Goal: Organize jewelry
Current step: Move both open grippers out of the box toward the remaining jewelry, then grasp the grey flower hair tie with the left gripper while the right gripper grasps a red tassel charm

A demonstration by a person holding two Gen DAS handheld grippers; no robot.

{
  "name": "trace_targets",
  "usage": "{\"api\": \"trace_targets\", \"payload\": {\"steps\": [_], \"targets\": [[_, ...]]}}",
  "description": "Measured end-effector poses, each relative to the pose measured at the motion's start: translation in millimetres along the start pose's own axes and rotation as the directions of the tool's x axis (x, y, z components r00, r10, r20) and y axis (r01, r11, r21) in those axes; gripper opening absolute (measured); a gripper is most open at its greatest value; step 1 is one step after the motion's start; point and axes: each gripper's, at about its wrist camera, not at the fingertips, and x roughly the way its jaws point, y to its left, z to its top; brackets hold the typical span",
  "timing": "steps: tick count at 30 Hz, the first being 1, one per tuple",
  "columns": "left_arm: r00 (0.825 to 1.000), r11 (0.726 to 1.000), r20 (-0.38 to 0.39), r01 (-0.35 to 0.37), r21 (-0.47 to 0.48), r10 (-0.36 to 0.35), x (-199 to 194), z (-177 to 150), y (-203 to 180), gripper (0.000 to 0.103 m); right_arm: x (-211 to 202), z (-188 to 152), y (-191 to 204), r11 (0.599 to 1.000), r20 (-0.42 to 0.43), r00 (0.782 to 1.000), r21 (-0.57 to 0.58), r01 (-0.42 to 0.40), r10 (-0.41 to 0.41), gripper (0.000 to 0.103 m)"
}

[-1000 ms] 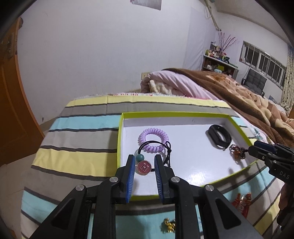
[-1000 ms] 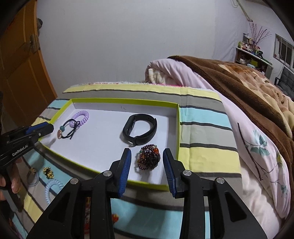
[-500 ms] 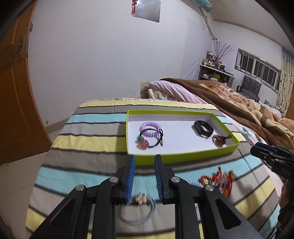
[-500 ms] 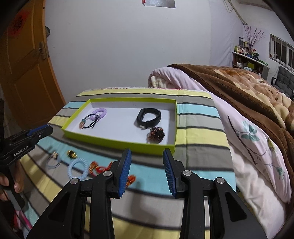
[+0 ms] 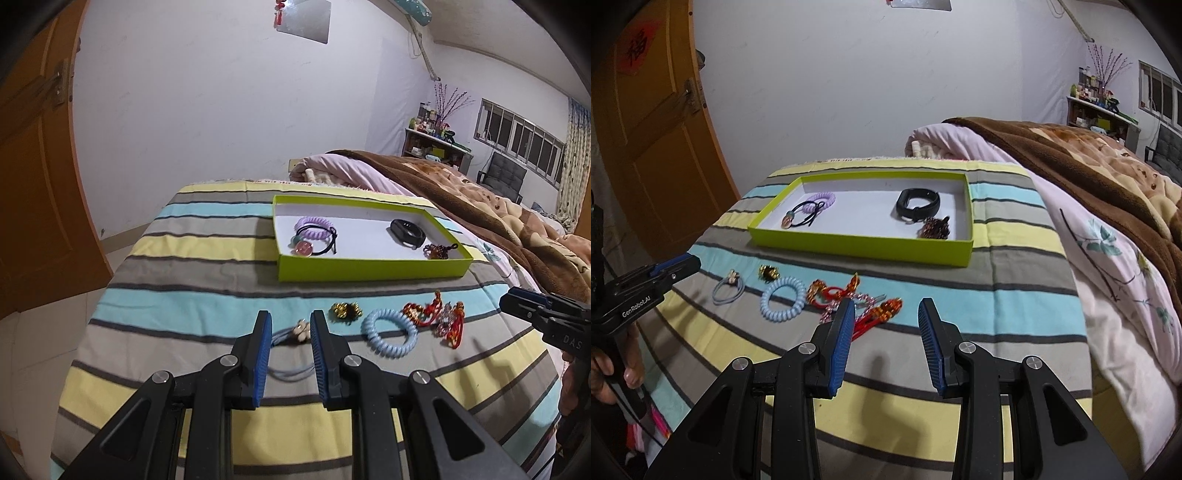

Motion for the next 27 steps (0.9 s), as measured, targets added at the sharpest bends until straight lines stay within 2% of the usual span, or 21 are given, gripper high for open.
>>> {"api": "trace_targets", "payload": {"steps": [13,17,20,27], "targets": [[0.997,1.0,-0.083,-0.007,-0.015,0.005,19.8,-16.4,10.0,0.021,14.7,-2.4,17.4,0.998,-0.031,0.999,-0.044,-0.035,0.033,0.037],[0.994,1.0,-0.114,-0.003,-0.022,0.0,27.9,-17.7,10.7,0.028,22.0,-1.6,21.4,0.997,-0.043,0.998,-0.061,-0.044,0.042,0.037],[0.991,1.0,-0.131,0.005,-0.03,-0.009,31.8,-17.9,12.2,0.028,26.6,-1.2,22.8,0.997,-0.05,0.998,-0.069,-0.045,0.041,0.037],[0.982,0.999,-0.19,-0.012,-0.029,0.007,45.1,-17.9,10.8,0.028,39.2,-2.2,16.5,1.0,-0.085,0.996,-0.022,-0.015,0.013,0.037]]}}
